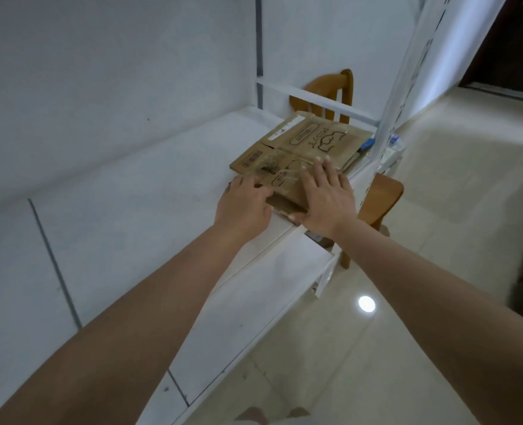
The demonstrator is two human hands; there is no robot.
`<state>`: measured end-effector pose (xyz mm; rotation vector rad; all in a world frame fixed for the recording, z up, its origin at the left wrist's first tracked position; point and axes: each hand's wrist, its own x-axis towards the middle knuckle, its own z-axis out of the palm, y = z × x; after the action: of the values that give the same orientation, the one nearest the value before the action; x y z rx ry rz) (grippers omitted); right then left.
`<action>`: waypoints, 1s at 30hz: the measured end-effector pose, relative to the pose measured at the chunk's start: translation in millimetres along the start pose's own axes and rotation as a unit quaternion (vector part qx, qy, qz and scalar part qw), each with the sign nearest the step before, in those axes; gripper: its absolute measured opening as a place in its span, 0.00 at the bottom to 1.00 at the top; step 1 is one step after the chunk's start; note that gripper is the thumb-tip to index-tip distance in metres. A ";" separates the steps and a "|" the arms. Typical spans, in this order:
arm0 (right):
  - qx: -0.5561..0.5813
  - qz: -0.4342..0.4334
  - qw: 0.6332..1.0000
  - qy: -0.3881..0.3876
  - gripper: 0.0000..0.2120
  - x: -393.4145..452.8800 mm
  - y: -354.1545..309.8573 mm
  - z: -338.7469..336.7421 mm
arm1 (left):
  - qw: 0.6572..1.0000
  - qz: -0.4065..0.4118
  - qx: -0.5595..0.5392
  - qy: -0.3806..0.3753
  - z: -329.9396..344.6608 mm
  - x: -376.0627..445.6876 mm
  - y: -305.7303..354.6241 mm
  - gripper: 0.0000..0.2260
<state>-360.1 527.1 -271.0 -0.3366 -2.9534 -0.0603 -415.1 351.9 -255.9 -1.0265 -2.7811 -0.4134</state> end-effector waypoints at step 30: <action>0.215 0.047 0.959 0.181 0.35 6.5 84.1 -65.0 | 0.714 -0.234 -0.654 0.084 -20.4 44.3 13.6 0.09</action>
<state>-336.7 606.6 -204.2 -0.3548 -2.4947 0.4744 -438.9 382.8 -223.4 -0.2215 -2.2060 -2.5673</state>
